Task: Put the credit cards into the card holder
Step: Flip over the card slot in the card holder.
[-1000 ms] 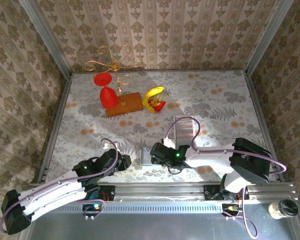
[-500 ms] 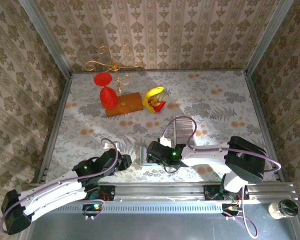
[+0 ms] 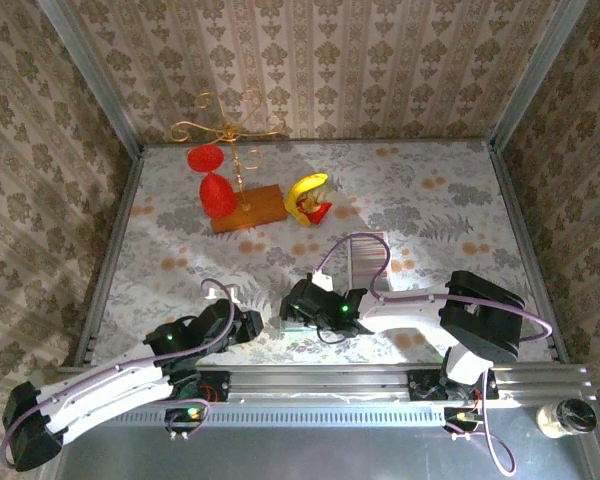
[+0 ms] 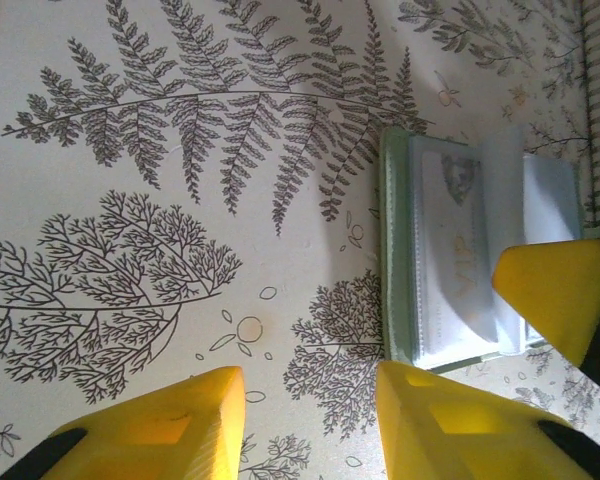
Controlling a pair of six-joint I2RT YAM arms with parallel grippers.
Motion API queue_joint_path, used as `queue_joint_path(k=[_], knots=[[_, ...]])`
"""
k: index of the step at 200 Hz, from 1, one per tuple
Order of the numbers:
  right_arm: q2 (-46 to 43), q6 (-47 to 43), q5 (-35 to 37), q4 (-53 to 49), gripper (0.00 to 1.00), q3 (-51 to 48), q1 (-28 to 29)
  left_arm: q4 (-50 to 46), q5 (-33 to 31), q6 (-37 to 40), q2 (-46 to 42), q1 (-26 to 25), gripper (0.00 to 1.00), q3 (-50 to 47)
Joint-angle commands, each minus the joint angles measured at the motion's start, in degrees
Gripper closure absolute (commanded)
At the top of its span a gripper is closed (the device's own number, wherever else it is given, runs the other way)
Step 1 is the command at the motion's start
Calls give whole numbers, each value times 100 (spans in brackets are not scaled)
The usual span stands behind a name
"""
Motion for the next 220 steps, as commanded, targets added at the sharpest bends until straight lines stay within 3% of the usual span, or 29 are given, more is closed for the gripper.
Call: queue_joint_path(k=[1,220], knots=[[42,113,-79,268,28,27,40,-105,-25,-84,-165,49,61,-51],[496,120,-61,2016,28,137,48,-439,-322,-208,-696,48,66,-62]])
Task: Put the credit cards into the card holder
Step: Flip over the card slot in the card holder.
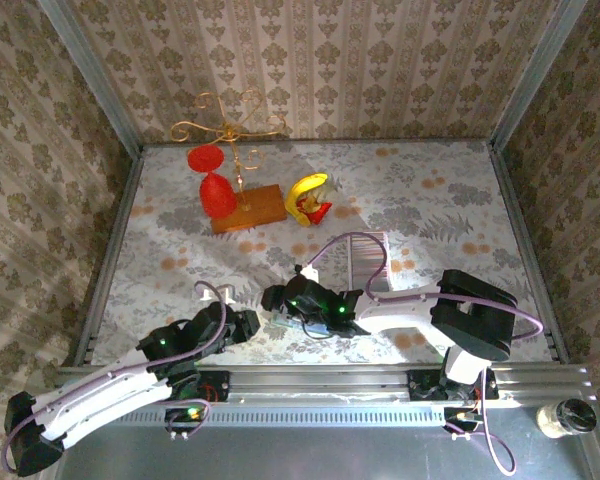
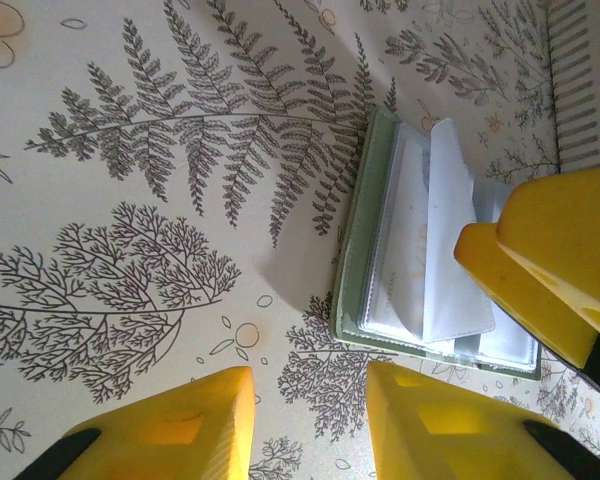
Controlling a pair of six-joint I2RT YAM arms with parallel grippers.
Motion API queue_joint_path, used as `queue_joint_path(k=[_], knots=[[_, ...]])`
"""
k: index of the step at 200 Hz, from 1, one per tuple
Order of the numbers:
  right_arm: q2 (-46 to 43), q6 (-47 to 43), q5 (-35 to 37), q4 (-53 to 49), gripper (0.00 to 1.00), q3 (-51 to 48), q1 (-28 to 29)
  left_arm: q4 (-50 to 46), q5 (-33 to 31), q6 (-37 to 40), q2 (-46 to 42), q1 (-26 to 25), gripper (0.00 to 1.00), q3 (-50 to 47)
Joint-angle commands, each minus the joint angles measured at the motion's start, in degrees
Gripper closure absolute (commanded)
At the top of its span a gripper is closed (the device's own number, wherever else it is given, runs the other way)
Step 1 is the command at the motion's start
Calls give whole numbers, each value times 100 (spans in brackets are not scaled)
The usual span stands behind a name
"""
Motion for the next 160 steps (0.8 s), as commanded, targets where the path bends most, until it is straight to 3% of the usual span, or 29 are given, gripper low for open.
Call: queue_joint_path(k=[1,33,62,160], knots=[[229,-26,65,278,28,136,33,-229,-183,-75,-131,50,66,22],[344,-50,52,441,28,220,7,-880,-552,-136,-416,49,71,253],[454,-116,-32,519,28,372,-11,-1860,-1260,-289,-770,46,69,600],[984,-287,-244,1054,28,730,-251,-1762,-1377,-195,-569,83,59,787]])
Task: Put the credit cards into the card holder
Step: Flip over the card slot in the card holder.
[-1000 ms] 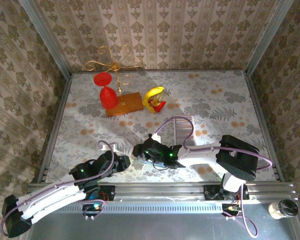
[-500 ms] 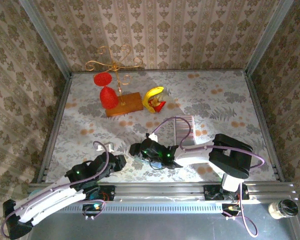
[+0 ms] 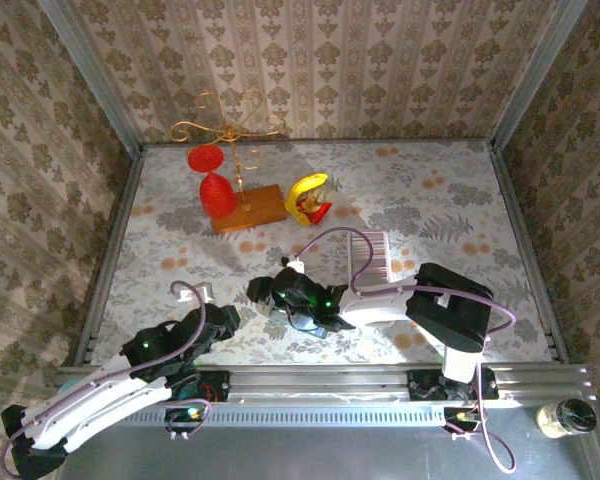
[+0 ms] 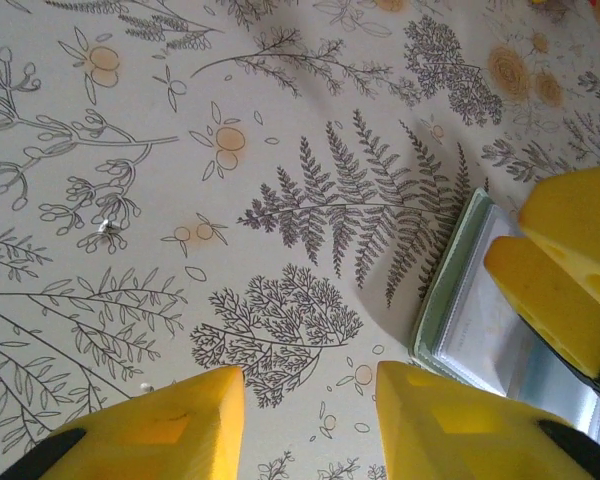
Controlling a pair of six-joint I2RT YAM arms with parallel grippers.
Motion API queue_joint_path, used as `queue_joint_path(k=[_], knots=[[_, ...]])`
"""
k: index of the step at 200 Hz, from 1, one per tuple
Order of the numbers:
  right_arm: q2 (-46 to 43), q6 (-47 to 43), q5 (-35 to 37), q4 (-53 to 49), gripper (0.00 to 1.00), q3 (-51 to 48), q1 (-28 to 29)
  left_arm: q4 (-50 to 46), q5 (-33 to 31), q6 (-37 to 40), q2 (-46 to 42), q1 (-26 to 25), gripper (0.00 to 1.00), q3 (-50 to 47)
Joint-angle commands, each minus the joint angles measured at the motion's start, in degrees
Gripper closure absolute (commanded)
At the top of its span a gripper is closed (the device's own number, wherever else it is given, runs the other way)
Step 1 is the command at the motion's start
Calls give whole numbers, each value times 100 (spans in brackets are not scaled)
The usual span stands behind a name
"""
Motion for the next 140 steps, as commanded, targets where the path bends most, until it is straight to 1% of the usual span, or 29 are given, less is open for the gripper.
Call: queue_joint_path(k=[1,15,26,40,53,73,87,102,109,122,140], knots=[[225,-115,-140,342,28,165,-79,-74,-154,67,10,53,59,193],[280,-223,-162,275,27,276,-108,-40,-132,170,58,71,58,209],[200,-395,-98,-78,27,411,-108,-33,-134,269,151,77,57,243],[-104,-579,178,-921,26,503,-95,3,-108,441,323,125,53,313],[-506,-629,476,-1406,27,358,-49,127,6,737,525,227,51,397],[-1101,-401,803,-2550,29,154,30,388,262,1188,962,604,46,550],[-1354,-217,956,-3461,32,165,94,816,757,1504,1273,1057,45,548],[-1577,62,1136,-4125,36,75,187,1479,1579,1788,1624,1659,44,461],[-1648,180,1142,-4230,37,-33,208,1718,1943,1872,1818,1962,44,441],[-1751,384,1122,-4218,37,-276,208,2165,2520,2100,2129,2351,43,427],[-1744,491,1152,-4232,36,-412,199,2389,2874,2319,2532,2631,43,546]])
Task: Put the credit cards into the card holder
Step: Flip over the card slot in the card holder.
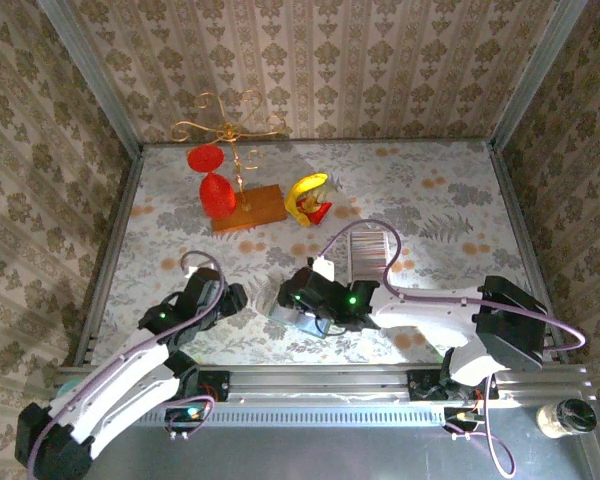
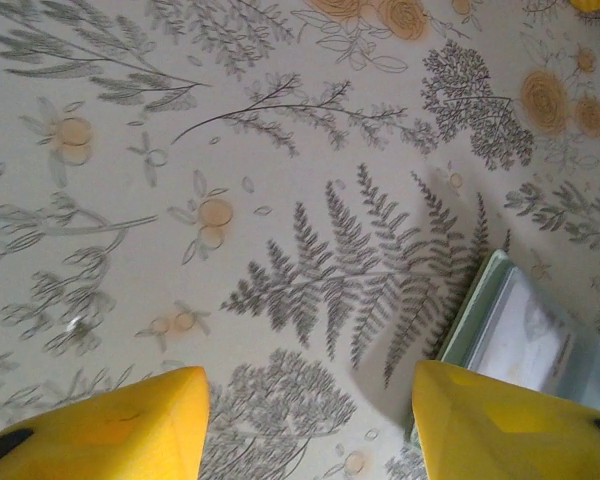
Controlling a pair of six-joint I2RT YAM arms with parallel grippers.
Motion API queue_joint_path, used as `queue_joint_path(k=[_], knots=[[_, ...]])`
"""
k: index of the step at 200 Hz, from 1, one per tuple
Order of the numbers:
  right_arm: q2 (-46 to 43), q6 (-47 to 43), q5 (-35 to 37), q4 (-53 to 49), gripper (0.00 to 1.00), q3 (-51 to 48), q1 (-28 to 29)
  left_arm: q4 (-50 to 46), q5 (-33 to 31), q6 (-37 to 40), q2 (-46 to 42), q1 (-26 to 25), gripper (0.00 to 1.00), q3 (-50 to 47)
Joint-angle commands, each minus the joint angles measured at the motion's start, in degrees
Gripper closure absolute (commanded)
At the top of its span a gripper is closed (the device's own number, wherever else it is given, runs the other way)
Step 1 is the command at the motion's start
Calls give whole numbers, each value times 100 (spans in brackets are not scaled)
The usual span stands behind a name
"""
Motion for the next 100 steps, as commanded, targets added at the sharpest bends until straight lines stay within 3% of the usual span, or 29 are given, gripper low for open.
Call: queue_joint_path(k=[1,54,100], knots=[[26,397,361,-825,35,-275,2,785,1104,658,393,323,43,146],[367,478,306,-895,34,-177,-48,1228,1546,1032,1154,354,43,255],[520,478,199,-700,35,-203,-77,1721,1974,1059,1750,347,52,227]])
